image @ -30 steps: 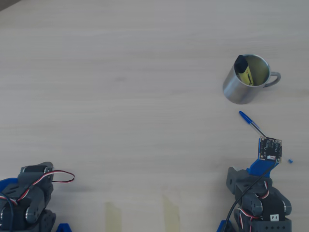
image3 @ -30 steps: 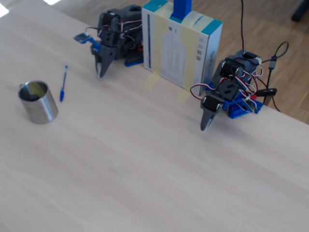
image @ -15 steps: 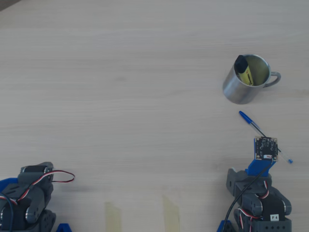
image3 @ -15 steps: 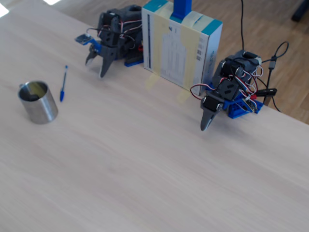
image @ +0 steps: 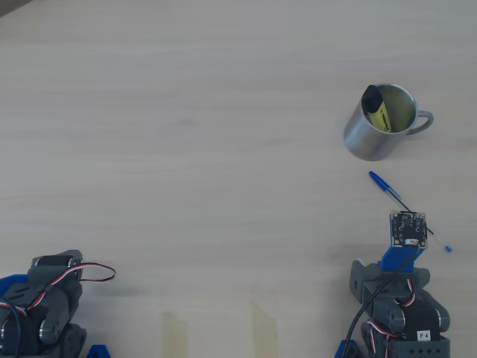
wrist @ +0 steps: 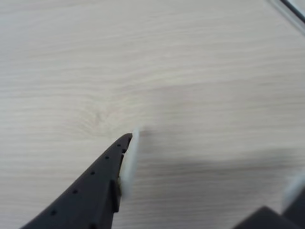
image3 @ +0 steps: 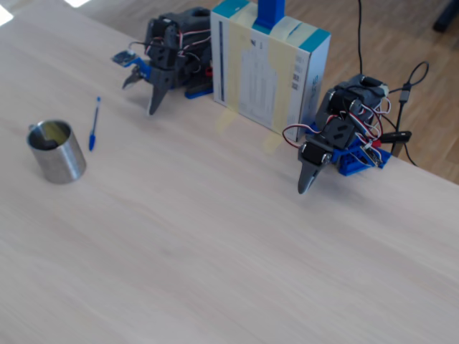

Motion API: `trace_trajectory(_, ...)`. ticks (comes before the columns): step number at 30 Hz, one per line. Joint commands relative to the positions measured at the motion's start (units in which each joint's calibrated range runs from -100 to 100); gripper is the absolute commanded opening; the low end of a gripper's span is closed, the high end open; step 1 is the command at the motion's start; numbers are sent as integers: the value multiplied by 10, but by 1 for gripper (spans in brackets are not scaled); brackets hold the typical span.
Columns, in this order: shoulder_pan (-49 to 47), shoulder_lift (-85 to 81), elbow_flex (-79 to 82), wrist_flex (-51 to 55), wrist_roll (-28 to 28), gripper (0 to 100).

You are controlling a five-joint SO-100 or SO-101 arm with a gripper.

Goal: Grab the blue pen and put it in the silver cup.

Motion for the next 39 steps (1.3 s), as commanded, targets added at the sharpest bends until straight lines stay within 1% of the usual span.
trace_trajectory(1, 12, 5, -45, 25, 16, 48)
trace_trajectory(5, 24, 6, -74, 34, 32, 48)
trace_trajectory(13, 19, 23, -154, 38, 41, 48)
trace_trajectory(19, 25, 171, -277, 30, 75, 48)
trace_trajectory(27, 25, 375, -448, 29, 133, 48)
trace_trajectory(33, 45, 475, -531, 11, 190, 48)
trace_trajectory(39, 60, 567, -591, 10, 234, 48)
